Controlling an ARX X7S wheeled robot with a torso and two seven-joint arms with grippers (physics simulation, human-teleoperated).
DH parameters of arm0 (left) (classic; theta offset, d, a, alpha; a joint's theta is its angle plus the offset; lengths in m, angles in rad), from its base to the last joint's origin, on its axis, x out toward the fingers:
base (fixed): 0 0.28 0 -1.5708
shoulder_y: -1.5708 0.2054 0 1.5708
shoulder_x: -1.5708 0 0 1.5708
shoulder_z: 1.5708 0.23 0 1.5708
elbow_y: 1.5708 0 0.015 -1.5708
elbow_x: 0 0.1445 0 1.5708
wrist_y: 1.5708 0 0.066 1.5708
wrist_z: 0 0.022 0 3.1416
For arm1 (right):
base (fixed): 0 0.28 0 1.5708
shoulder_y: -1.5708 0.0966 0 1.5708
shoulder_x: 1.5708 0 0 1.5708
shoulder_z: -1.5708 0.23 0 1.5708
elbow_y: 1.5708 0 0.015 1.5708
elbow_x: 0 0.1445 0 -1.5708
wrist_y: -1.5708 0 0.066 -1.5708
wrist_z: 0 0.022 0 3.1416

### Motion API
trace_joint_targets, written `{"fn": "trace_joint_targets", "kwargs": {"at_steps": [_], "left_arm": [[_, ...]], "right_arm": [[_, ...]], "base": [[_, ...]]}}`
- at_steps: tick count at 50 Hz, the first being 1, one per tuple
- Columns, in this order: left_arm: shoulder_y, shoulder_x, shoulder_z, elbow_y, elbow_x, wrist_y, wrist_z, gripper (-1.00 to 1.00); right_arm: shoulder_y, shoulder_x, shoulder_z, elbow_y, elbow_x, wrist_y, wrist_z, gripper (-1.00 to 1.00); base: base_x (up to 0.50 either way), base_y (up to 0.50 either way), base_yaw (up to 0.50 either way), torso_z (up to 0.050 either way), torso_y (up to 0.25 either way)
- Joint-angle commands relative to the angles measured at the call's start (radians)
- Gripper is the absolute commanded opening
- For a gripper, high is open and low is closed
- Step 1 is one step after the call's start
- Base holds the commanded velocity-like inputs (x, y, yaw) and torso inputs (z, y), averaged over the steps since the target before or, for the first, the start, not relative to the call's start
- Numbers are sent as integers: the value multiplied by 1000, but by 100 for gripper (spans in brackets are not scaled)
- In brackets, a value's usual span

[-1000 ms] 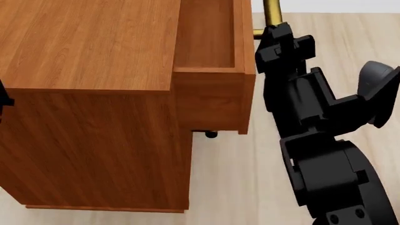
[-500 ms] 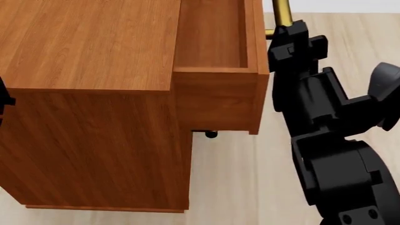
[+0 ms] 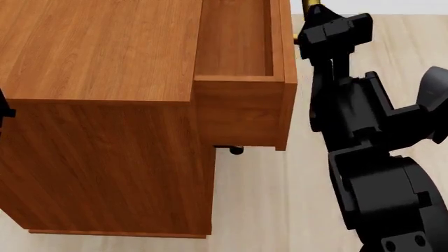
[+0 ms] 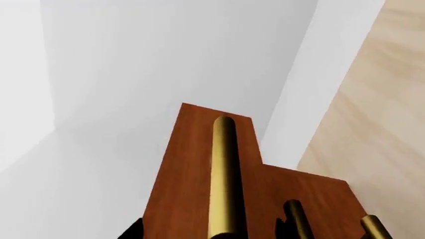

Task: Close the bottom drawer of the cabinet and open the top drawer.

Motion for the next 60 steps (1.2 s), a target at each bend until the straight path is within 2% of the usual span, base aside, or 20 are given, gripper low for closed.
{"fn": "trace_joint_targets", "kwargs": {"at_steps": [1,60], "left_arm": [[3,-2,1,-4,1,7,-1,100],[-21,-18,7,14,-22,-2,-28,100]], "right_arm": [[17,17,-1,-50,-12,-3,-51,100],[-55,30,-3,5,-23,-49,-91,100]], "base": [[0,0,0,0,0],[0,0,0,0,1]]}}
